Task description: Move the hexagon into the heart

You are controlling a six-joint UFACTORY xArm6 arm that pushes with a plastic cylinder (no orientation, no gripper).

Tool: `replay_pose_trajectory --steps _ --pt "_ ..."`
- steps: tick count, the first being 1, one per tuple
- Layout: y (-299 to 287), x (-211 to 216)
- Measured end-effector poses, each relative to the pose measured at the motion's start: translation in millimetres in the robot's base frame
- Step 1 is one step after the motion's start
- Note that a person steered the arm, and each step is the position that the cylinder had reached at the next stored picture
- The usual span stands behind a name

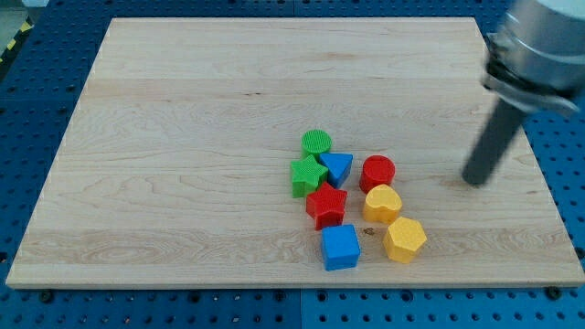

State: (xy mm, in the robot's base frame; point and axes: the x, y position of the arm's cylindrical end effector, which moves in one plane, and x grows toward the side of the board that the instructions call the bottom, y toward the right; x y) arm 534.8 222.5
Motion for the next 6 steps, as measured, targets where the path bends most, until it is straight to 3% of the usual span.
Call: replay_pose_trajectory --steps 1,2,4,6 --pt "3.1 80.1" --pt "-4.3 83.9" --pt "-82.5 83.4" --pt "-110.0 83.6"
